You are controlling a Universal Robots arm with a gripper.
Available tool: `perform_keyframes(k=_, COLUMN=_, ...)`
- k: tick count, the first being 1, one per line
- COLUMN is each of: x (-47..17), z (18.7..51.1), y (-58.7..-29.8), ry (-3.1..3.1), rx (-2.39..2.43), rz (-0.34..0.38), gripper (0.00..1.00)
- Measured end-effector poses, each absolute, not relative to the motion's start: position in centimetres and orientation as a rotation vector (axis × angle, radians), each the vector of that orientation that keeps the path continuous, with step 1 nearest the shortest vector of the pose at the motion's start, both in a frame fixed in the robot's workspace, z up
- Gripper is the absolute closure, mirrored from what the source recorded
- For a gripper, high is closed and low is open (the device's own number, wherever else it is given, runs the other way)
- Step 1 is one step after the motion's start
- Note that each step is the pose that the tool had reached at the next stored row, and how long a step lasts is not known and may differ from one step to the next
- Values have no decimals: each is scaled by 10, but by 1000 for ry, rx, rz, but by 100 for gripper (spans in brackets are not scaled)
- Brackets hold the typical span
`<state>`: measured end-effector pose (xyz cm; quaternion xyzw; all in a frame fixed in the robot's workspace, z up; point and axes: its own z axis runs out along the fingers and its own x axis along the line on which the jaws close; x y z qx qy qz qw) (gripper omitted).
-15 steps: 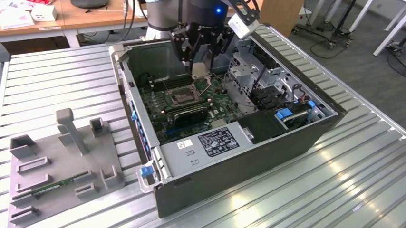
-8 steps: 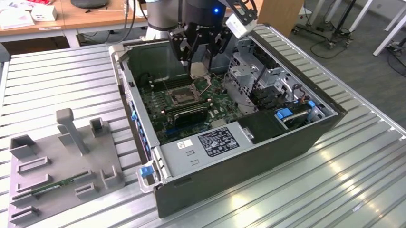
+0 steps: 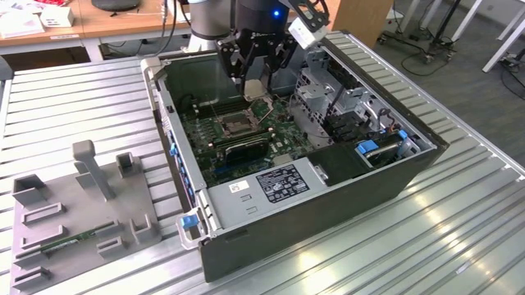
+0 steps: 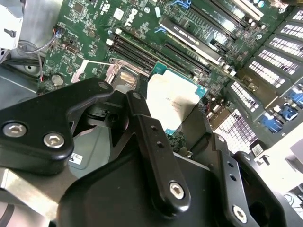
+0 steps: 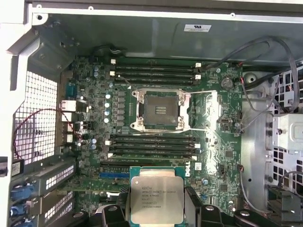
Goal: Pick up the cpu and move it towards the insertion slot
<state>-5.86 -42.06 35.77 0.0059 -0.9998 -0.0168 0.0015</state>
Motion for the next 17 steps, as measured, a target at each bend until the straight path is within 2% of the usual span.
perform_keyframes(k=17, x=-59, z=354, y=-415, ry=-3138, rx=15, rz=-53, gripper=46)
